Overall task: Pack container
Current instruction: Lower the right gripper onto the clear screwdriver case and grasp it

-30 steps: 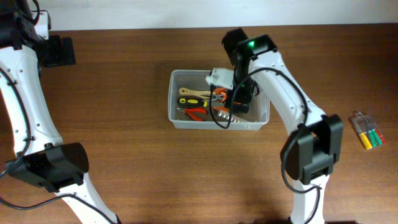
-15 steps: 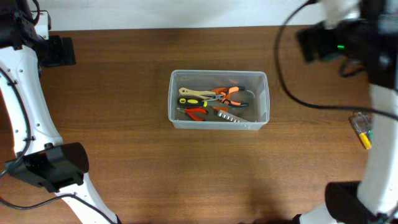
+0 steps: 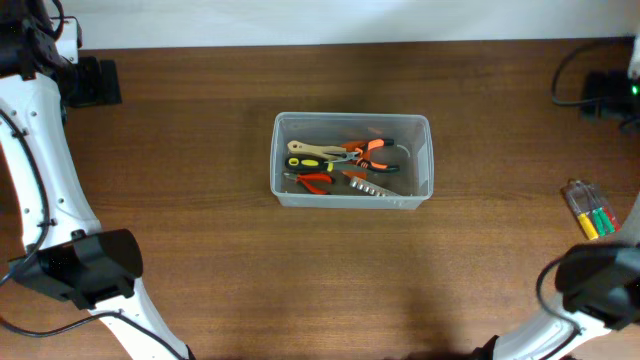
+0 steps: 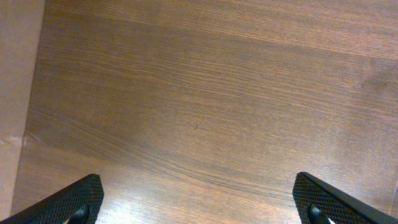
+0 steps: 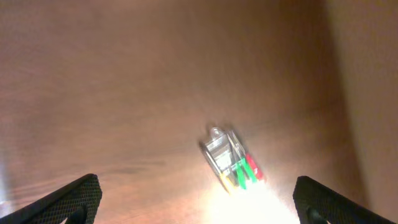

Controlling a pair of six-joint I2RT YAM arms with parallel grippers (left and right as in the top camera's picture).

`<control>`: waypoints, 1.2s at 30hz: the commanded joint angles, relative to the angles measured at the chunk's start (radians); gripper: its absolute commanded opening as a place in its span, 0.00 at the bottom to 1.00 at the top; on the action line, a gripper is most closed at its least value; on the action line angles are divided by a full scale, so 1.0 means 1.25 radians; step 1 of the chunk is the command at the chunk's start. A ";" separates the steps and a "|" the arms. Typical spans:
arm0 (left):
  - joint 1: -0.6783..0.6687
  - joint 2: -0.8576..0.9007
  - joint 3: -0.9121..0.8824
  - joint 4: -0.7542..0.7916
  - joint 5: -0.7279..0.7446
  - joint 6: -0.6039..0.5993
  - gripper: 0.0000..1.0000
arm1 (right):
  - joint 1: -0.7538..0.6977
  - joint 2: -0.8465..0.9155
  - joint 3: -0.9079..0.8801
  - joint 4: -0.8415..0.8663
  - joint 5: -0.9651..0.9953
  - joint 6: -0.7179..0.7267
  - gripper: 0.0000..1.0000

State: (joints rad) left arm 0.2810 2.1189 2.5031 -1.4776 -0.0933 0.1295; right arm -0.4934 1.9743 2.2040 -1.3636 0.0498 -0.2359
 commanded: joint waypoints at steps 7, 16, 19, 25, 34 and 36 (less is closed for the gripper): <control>0.003 0.004 -0.002 -0.001 0.008 -0.010 0.99 | -0.124 0.103 -0.045 0.027 0.004 -0.063 0.99; 0.003 0.004 -0.002 -0.001 0.008 -0.010 0.99 | -0.134 0.164 -0.045 0.086 0.006 -0.250 0.99; 0.003 0.004 -0.002 -0.001 0.008 -0.010 0.99 | -0.134 0.178 -0.045 0.066 0.007 -0.255 0.99; 0.003 0.004 -0.002 -0.001 0.008 -0.010 0.99 | -0.139 0.222 -0.045 0.041 0.005 -0.366 0.98; 0.003 0.004 -0.002 -0.001 0.008 -0.010 0.99 | -0.148 0.321 -0.046 0.031 0.006 -0.472 0.98; 0.003 0.004 -0.002 -0.001 0.008 -0.010 0.99 | -0.152 0.341 -0.046 0.024 0.006 -0.485 0.98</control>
State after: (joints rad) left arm 0.2810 2.1189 2.5031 -1.4776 -0.0933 0.1295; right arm -0.6678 2.3581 2.1471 -1.3239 0.0528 -0.7807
